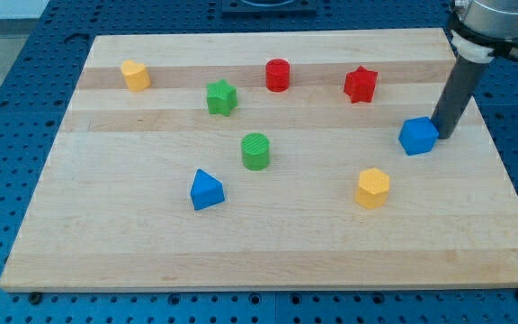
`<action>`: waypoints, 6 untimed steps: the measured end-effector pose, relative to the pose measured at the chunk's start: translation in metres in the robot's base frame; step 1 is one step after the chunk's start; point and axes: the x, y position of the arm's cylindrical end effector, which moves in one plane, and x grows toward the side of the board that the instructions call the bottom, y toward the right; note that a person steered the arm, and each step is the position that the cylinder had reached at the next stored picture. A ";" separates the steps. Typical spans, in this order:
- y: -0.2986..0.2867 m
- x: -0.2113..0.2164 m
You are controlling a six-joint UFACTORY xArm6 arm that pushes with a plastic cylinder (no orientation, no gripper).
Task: Move the yellow hexagon up a bit
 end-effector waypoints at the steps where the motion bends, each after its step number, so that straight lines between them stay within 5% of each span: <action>1: 0.024 0.027; 2: -0.007 0.111; 3: -0.049 0.153; 4: -0.110 0.153; 6: -0.140 0.154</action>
